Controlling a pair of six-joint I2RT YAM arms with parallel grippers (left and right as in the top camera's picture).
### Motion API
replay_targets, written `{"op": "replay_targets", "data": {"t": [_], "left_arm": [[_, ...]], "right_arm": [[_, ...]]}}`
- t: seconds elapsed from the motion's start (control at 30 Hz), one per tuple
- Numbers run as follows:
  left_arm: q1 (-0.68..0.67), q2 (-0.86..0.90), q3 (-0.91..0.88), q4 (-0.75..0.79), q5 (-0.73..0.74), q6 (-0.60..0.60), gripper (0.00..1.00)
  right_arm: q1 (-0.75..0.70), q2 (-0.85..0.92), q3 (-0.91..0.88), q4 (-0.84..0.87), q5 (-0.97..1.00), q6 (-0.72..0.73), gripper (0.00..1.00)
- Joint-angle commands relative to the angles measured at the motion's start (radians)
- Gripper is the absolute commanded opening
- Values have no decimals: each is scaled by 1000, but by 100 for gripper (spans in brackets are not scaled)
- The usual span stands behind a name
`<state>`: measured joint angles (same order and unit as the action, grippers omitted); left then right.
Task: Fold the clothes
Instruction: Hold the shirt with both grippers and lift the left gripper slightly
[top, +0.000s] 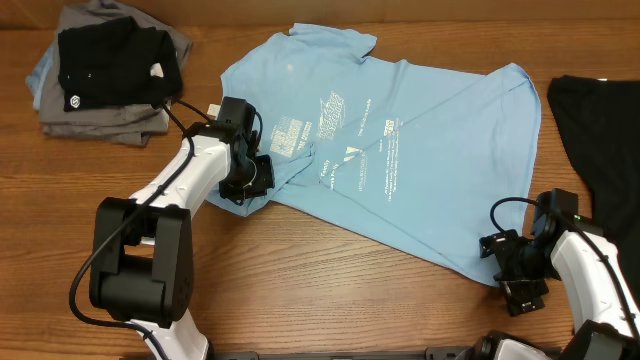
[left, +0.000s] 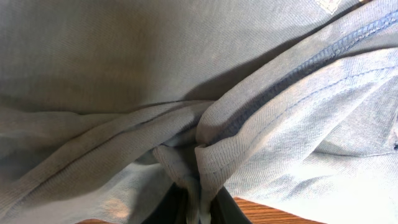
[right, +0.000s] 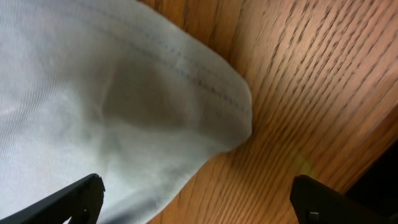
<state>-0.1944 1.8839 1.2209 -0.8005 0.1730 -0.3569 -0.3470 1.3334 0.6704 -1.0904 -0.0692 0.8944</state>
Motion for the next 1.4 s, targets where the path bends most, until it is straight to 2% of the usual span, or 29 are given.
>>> {"op": "replay_targets", "data": {"t": [0.0, 0.17, 0.33, 0.47, 0.57, 0.67, 0.7, 0.8, 0.97, 1.07, 1.37], "left_arm": [[4, 14, -9, -3, 13, 13, 14], [4, 14, -9, -2, 24, 13, 14], [5, 14, -9, 2, 34, 13, 14], [5, 14, -9, 3, 34, 13, 14], [5, 14, -9, 3, 34, 13, 14], [5, 14, -9, 5, 34, 13, 13], [5, 14, -9, 5, 34, 14, 13], [5, 14, -9, 5, 34, 22, 14], [5, 14, -8, 5, 34, 32, 13], [5, 14, -8, 5, 34, 32, 14], [5, 14, -8, 0, 34, 40, 14]], "right_arm": [[-3, -1, -12, 16, 39, 27, 100], [-3, 4, -34, 74, 27, 27, 99], [-3, 4, -61, 111, 23, 26, 90], [-3, 4, -77, 144, 16, 27, 75], [-3, 4, -77, 156, 7, 27, 70], [-3, 4, -77, 164, -8, 27, 57], [-3, 4, -77, 166, -14, 27, 56], [-3, 4, -78, 166, -14, 27, 57], [-3, 4, -78, 169, -9, 27, 51], [-3, 4, -89, 171, -2, 27, 57], [-3, 4, -116, 190, -18, 53, 58]]}}
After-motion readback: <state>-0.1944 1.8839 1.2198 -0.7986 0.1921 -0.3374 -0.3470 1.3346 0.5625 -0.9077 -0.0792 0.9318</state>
